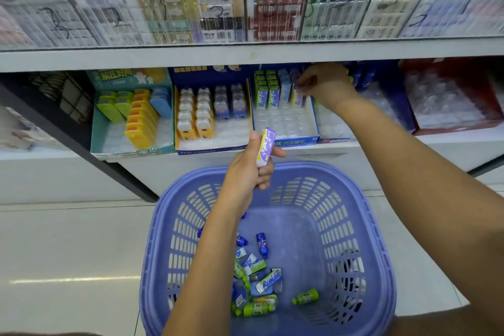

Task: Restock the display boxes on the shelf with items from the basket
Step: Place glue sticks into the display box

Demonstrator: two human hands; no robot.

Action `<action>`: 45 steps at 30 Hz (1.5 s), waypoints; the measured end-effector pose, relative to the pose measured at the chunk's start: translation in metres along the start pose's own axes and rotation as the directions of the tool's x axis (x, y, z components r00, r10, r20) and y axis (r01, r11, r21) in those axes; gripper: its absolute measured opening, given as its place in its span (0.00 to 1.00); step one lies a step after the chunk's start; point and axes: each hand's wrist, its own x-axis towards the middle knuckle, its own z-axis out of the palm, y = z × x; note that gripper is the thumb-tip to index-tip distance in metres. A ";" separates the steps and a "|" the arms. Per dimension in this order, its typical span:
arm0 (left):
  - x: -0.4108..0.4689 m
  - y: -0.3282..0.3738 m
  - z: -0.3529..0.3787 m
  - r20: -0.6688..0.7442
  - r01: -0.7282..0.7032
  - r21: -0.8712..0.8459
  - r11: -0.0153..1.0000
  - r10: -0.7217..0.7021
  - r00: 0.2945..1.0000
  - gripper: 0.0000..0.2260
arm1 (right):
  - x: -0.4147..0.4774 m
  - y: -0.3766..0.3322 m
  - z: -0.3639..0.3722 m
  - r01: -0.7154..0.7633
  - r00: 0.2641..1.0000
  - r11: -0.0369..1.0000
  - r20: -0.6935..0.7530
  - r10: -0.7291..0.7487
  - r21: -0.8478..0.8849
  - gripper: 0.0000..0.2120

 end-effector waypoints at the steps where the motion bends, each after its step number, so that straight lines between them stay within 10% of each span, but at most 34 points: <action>1: 0.000 0.000 0.001 -0.007 -0.003 -0.023 1.000 0.003 1.000 0.26 | -0.003 -0.003 -0.001 -0.001 1.000 0.999 -0.010 0.001 -0.034 0.11; 4: 0.001 -0.001 0.002 -0.019 -0.022 -0.085 0.996 0.020 1.000 0.23 | -0.027 -0.012 -0.002 0.005 0.997 0.994 -0.076 0.003 0.107 0.11; 10: 0.008 -0.002 0.000 -0.037 -0.015 -0.085 0.996 0.012 0.999 0.20 | -0.081 -0.028 0.005 -0.052 0.872 0.755 0.398 -0.285 0.654 0.13; 16: 0.009 -0.003 0.016 -0.107 -0.161 0.141 0.977 0.177 0.978 0.15 | -0.074 -0.021 0.001 -0.075 0.948 0.639 0.253 -0.192 0.765 0.09; 19: 0.011 -0.009 0.015 -0.012 -0.265 0.660 0.703 0.362 0.932 0.18 | -0.058 -0.009 -0.008 0.050 0.997 0.761 -0.079 0.002 0.647 0.09; 23: 0.012 -0.020 0.016 0.164 -0.305 0.862 0.404 0.347 0.923 0.24 | -0.044 -0.001 -0.008 0.141 0.970 0.923 -0.237 -0.057 0.358 0.10; 45: 0.015 -0.023 0.003 0.198 -0.354 0.779 0.517 0.333 0.922 0.21 | -0.031 0.002 -0.001 0.120 0.992 0.942 0.075 -0.102 -0.312 0.15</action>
